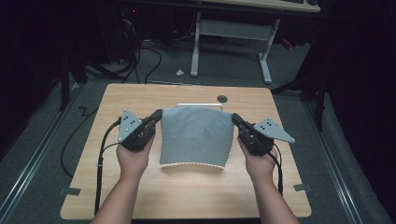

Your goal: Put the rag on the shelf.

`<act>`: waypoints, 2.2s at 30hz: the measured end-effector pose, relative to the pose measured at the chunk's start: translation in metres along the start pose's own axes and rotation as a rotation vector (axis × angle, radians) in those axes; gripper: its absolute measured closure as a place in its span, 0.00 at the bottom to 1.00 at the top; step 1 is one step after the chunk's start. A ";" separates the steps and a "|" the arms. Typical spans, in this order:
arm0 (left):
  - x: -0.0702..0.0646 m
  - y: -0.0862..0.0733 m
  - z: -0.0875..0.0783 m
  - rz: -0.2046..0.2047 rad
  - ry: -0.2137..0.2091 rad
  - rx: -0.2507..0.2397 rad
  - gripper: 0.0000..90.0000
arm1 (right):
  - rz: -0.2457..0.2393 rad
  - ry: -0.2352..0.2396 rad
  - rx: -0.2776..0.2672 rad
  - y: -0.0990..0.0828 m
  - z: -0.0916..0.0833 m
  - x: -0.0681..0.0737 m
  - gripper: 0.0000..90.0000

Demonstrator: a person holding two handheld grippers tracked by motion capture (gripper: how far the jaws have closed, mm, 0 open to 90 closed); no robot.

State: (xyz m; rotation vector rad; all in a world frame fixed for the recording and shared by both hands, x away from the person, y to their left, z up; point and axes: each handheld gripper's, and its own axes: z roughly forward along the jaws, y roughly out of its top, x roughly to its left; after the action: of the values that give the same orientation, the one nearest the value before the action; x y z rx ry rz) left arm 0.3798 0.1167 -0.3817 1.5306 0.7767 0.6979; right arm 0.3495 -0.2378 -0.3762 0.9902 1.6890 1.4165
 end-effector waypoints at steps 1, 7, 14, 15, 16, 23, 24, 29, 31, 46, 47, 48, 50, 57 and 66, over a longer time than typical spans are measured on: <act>0.002 0.001 0.002 -0.004 0.004 0.004 1.00 | 0.009 -0.006 0.006 0.002 0.001 -0.003 1.00; 0.007 0.008 0.018 0.031 0.024 0.027 1.00 | 0.015 -0.027 0.021 0.010 0.010 -0.017 1.00; 0.013 0.017 0.038 0.063 0.045 0.038 1.00 | 0.032 -0.052 0.032 0.017 0.026 -0.028 1.00; 0.014 0.018 0.041 0.069 0.047 0.038 1.00 | 0.025 -0.053 0.030 0.019 0.028 -0.030 1.00; 0.017 0.020 0.044 0.069 0.046 0.039 1.00 | 0.022 -0.054 0.028 0.020 0.031 -0.032 1.00; 0.029 0.028 0.067 0.085 0.056 0.041 1.00 | 0.013 -0.066 0.044 0.024 0.054 -0.044 1.00; 0.030 0.029 0.070 0.087 0.057 0.045 1.00 | 0.007 -0.070 0.052 0.024 0.057 -0.046 1.00; 0.034 0.029 0.084 0.115 0.071 0.082 1.00 | -0.005 -0.085 0.078 0.026 0.073 -0.055 1.00; 0.036 0.029 0.089 0.106 0.069 0.098 1.00 | -0.003 -0.085 0.086 0.028 0.078 -0.058 1.00; 0.045 -0.004 0.111 0.074 0.074 0.235 1.00 | -0.014 -0.095 0.210 0.007 0.113 -0.069 1.00; 0.046 -0.007 0.110 0.071 0.073 0.241 1.00 | -0.009 -0.091 0.212 0.005 0.114 -0.069 1.00; 0.046 -0.010 0.110 0.067 0.073 0.246 1.00 | -0.007 -0.090 0.214 0.003 0.115 -0.069 1.00; 0.046 -0.016 0.110 0.059 0.072 0.258 1.00 | -0.007 -0.084 0.224 -0.001 0.117 -0.068 1.00; 0.046 -0.034 0.108 0.051 0.048 0.302 1.00 | 0.000 -0.064 0.260 -0.019 0.120 -0.065 1.00; 0.043 -0.048 0.106 0.033 0.024 0.319 1.00 | 0.026 -0.034 0.285 -0.037 0.122 -0.061 1.00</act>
State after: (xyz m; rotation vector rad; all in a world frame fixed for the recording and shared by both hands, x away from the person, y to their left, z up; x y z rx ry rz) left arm 0.4868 0.0914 -0.4401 1.8284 0.9154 0.6385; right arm 0.4810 -0.2417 -0.4286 1.1870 1.8939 1.1881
